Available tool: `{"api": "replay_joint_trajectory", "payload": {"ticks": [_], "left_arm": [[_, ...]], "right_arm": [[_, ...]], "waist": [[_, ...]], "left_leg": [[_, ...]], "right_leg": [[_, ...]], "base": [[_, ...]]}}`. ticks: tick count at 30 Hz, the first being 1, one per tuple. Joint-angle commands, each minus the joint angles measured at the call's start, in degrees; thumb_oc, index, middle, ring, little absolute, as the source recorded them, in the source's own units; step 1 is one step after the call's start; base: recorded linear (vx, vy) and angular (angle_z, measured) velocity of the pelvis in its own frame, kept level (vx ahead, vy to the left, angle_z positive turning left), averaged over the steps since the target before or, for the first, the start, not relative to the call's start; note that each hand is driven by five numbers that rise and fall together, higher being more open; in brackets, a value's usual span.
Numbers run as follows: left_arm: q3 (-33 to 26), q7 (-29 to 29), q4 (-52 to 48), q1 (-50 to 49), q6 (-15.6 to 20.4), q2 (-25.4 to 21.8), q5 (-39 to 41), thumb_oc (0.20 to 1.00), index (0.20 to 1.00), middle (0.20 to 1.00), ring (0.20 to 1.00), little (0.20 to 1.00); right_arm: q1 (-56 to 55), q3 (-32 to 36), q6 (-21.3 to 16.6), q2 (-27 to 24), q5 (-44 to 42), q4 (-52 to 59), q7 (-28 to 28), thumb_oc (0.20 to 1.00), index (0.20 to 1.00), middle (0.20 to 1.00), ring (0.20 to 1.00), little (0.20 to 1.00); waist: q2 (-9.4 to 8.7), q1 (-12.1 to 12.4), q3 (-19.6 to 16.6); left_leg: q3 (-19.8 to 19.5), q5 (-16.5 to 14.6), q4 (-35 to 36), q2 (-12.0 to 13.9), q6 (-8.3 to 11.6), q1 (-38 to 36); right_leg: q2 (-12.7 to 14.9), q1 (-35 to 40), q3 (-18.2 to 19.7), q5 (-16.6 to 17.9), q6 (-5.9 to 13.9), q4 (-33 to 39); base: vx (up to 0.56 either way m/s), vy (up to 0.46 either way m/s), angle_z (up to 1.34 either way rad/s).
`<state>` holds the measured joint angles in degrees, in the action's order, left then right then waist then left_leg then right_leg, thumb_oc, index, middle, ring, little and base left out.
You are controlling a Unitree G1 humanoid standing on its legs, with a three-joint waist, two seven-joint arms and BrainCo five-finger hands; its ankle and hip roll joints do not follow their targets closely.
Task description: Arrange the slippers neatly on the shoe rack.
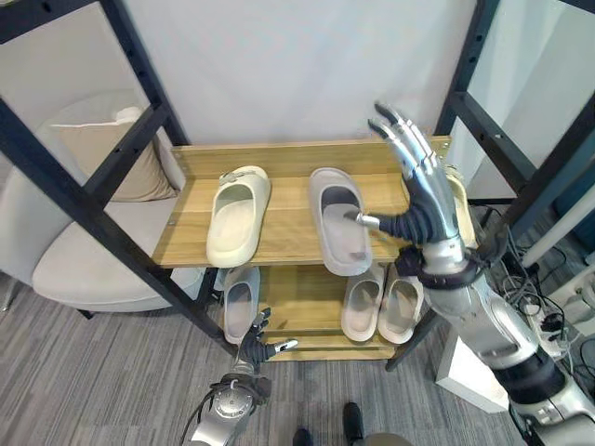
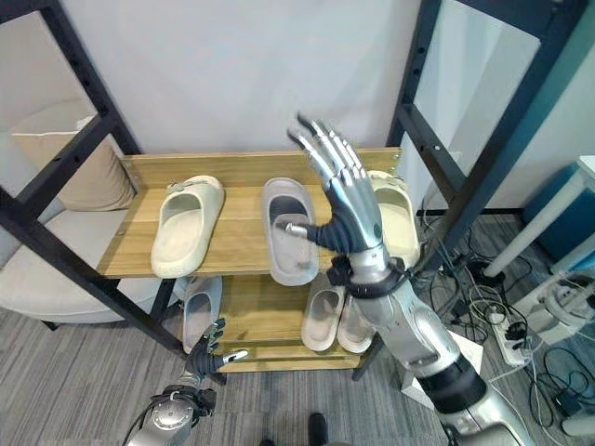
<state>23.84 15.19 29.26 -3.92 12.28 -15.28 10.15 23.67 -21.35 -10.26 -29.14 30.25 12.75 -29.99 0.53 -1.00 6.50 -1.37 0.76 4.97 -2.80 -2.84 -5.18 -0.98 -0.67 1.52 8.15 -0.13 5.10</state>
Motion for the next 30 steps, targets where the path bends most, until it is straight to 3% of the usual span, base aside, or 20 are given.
{"api": "replay_joint_trajectory", "payload": {"ticks": [1, 13, 30], "left_arm": [[-0.2, -0.46, -0.13, 3.63, 3.17, -1.95, 1.72, 1.0, 1.0, 1.0, 1.0, 1.0], [-1.12, -2.39, 0.35, 2.82, 3.09, -3.44, 2.96, 1.0, 1.0, 1.0, 1.0, 1.0], [-0.47, -2.68, 0.79, 3.13, 3.12, -4.0, 4.52, 1.0, 1.0, 1.0, 1.0, 1.0]], "right_arm": [[4.18, 2.32, 2.3, 1.12, -2.21, -4.29, -2.53, 1.0, 1.0, 1.0, 1.0, 1.0], [9.68, 0.03, 6.39, 2.58, -5.94, -21.86, 0.38, 1.0, 1.0, 1.0, 1.0, 1.0], [18.05, -3.55, 11.1, 2.64, -7.84, -41.62, 0.78, 1.0, 1.0, 1.0, 1.0, 1.0]], "waist": [[-2.33, 0.95, -0.94], [-4.11, 5.32, -0.52], [-4.61, 7.15, 0.16]], "left_leg": [[-4.61, -7.42, 0.03, 0.51, -0.45, -0.13], [-6.87, -7.56, 0.03, -0.35, -0.77, 0.97], [-8.09, -7.39, 0.03, -0.66, -0.57, 1.61]], "right_leg": [[2.55, 8.38, -0.61, -15.71, 1.96, -0.7], [3.25, 8.4, -2.93, -15.52, 2.7, -0.1], [3.37, 8.03, -3.99, -15.58, 2.71, -0.1]], "base": [[0.02, 0.035, 0.05], [0.03, 0.041, 0.09], [0.02, 0.015, 0.05]]}}
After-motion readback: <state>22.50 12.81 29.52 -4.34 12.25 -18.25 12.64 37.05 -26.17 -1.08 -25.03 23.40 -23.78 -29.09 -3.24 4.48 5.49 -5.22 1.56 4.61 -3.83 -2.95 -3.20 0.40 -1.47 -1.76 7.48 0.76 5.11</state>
